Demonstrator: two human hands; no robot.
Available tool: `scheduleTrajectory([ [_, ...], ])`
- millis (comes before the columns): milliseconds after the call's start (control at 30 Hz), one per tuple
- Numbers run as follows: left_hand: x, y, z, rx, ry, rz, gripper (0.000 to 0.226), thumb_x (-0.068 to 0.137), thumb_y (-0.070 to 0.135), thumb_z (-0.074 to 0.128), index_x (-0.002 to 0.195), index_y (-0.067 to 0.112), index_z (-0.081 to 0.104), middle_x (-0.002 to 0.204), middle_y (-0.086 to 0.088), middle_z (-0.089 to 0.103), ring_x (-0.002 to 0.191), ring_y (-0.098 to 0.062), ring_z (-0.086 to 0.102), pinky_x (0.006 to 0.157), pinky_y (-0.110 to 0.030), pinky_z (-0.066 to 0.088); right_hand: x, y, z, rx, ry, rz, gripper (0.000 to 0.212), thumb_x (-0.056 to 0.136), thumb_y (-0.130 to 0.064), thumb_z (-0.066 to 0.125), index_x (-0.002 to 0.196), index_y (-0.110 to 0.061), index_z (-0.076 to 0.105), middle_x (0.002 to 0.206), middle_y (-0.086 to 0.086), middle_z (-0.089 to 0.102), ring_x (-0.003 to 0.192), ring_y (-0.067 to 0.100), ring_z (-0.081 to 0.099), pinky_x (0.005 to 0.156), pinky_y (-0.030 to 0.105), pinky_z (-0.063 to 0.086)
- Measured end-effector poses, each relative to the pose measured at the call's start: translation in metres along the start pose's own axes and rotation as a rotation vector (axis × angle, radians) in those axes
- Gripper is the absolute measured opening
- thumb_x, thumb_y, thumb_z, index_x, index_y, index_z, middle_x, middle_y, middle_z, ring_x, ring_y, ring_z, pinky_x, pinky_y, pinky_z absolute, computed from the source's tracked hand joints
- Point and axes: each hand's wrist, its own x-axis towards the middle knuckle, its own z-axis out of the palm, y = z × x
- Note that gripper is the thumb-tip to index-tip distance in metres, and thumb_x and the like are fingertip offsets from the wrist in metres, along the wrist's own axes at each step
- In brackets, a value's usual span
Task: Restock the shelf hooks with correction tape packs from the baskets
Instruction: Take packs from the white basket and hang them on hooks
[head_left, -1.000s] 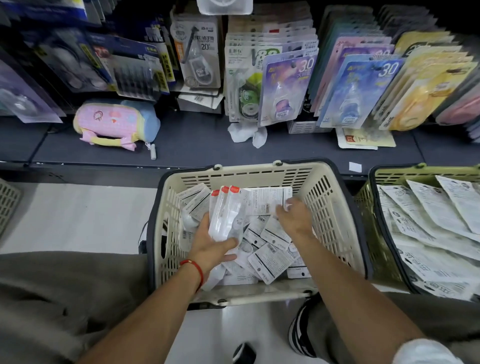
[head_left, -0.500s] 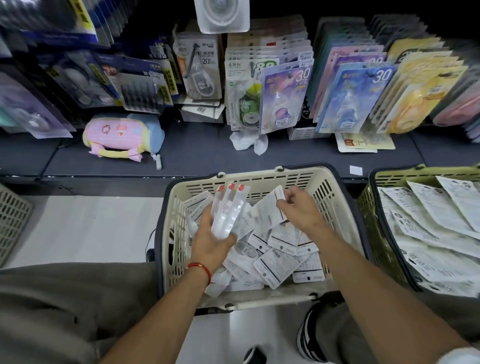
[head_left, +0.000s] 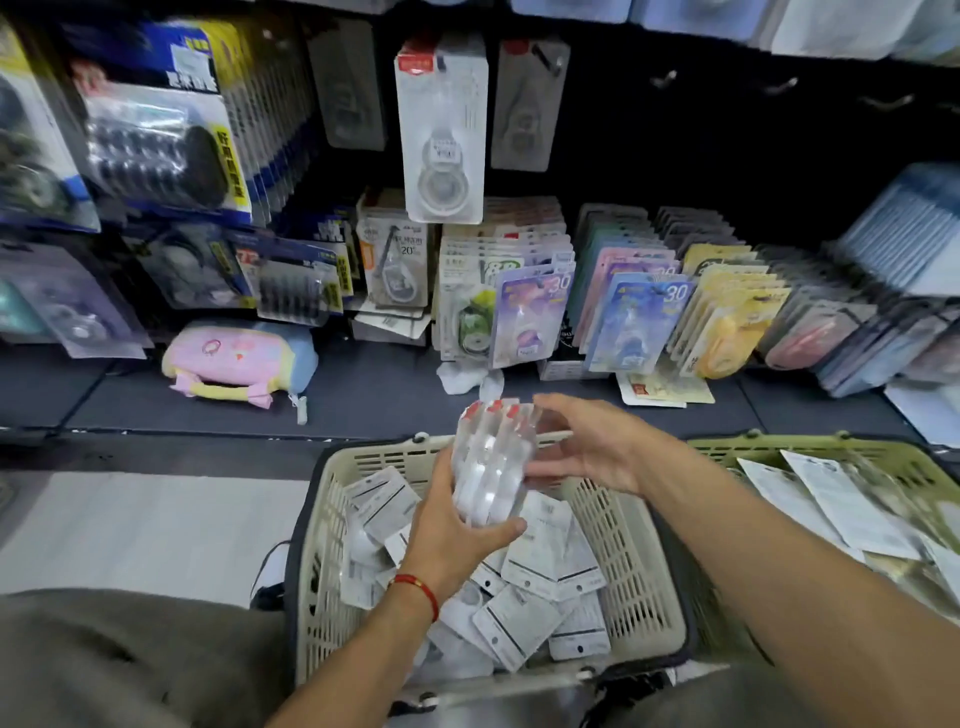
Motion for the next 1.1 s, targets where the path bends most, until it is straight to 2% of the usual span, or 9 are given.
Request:
scheduleTrajectory([
  [100, 0.010, 0.036, 0.004, -0.163, 0.075, 0.047, 0.087, 0.065, 0.004, 0.096, 0.132, 0.040, 0.054, 0.115, 0.015, 0.074, 0.105, -0.008, 0.073, 0.078, -0.030, 0.063, -0.019, -0.035, 0.002, 0.039, -0.081, -0.072, 0.025, 0.103, -0.017, 0.064, 0.090, -0.005, 0.082, 0.089, 0.019, 0.078, 0.073, 0.038, 0.079, 0.062, 0.035, 0.065],
  [200, 0.024, 0.079, -0.002, -0.350, -0.003, 0.013, 0.087, 0.074, -0.004, 0.090, 0.142, 0.034, 0.053, 0.130, -0.001, 0.074, 0.117, -0.027, 0.072, 0.084, -0.050, 0.064, -0.031, -0.059, -0.002, -0.285, -0.082, -0.269, 0.031, 0.096, -0.032, 0.076, 0.119, -0.011, 0.071, 0.110, 0.024, 0.073, 0.077, 0.028, 0.077, 0.053, 0.030, 0.058],
  [267, 0.036, 0.107, -0.011, -0.417, -0.116, -0.002, 0.084, 0.081, -0.003, 0.084, 0.147, 0.034, 0.048, 0.136, -0.010, 0.070, 0.118, -0.040, 0.071, 0.084, -0.060, 0.062, -0.033, -0.069, -0.003, -0.572, -0.001, -0.474, 0.061, 0.078, -0.057, 0.084, 0.126, -0.023, 0.066, 0.111, 0.009, 0.069, 0.082, 0.015, 0.069, 0.062, 0.028, 0.055],
  [333, 0.049, 0.134, -0.023, -0.437, -0.216, 0.000, 0.078, 0.085, 0.002, 0.078, 0.149, 0.033, 0.047, 0.139, -0.012, 0.068, 0.120, -0.042, 0.069, 0.086, -0.061, 0.061, -0.032, -0.074, 0.000, -0.671, 0.057, -0.610, 0.073, 0.069, -0.069, 0.084, 0.126, -0.031, 0.062, 0.109, -0.004, 0.066, 0.088, 0.010, 0.064, 0.078, 0.031, 0.056],
  [500, 0.078, 0.189, -0.045, -0.292, -0.369, 0.047, 0.073, 0.092, 0.015, 0.075, 0.154, 0.034, 0.042, 0.148, -0.013, 0.062, 0.131, -0.043, 0.062, 0.101, -0.070, 0.051, -0.021, -0.090, 0.010, -0.345, -0.012, -0.759, 0.048, 0.073, -0.067, 0.077, 0.112, -0.039, 0.074, 0.109, -0.014, 0.079, 0.100, 0.006, 0.076, 0.085, 0.030, 0.061],
  [600, 0.091, 0.204, -0.059, -0.219, -0.393, 0.088, 0.074, 0.093, 0.017, 0.076, 0.153, 0.043, 0.041, 0.150, -0.007, 0.060, 0.133, -0.039, 0.061, 0.098, -0.066, 0.054, -0.017, -0.100, 0.013, -0.247, -0.018, -0.808, 0.048, 0.077, -0.061, 0.079, 0.115, -0.033, 0.075, 0.108, -0.007, 0.081, 0.102, 0.013, 0.078, 0.091, 0.042, 0.062],
  [733, 0.103, 0.203, -0.070, -0.226, -0.275, 0.147, 0.066, 0.092, 0.022, 0.081, 0.147, 0.041, 0.050, 0.145, -0.004, 0.065, 0.131, -0.029, 0.065, 0.094, -0.046, 0.061, -0.013, -0.111, 0.017, -0.191, 0.079, -0.901, 0.040, 0.083, -0.058, 0.075, 0.112, -0.032, 0.068, 0.101, -0.009, 0.081, 0.093, 0.010, 0.078, 0.076, 0.033, 0.063],
  [867, 0.113, 0.203, -0.078, -0.168, -0.001, 0.207, 0.083, 0.062, 0.041, 0.094, 0.136, 0.033, 0.057, 0.129, 0.000, 0.074, 0.115, -0.018, 0.073, 0.084, -0.029, 0.061, -0.010, -0.122, 0.013, -0.097, 0.266, -1.005, 0.015, 0.101, -0.036, 0.068, 0.112, -0.028, 0.063, 0.095, -0.010, 0.075, 0.080, 0.008, 0.074, 0.057, 0.030, 0.059],
  [1100, 0.119, 0.209, -0.087, -0.227, 0.133, 0.251, 0.081, 0.056, 0.045, 0.094, 0.129, 0.035, 0.061, 0.121, 0.004, 0.077, 0.111, -0.020, 0.075, 0.093, -0.045, 0.059, 0.003, -0.141, 0.006, -0.020, 0.297, -0.977, 0.008, 0.104, -0.028, 0.065, 0.111, -0.026, 0.066, 0.094, -0.013, 0.077, 0.072, 0.002, 0.073, 0.051, 0.017, 0.053],
])
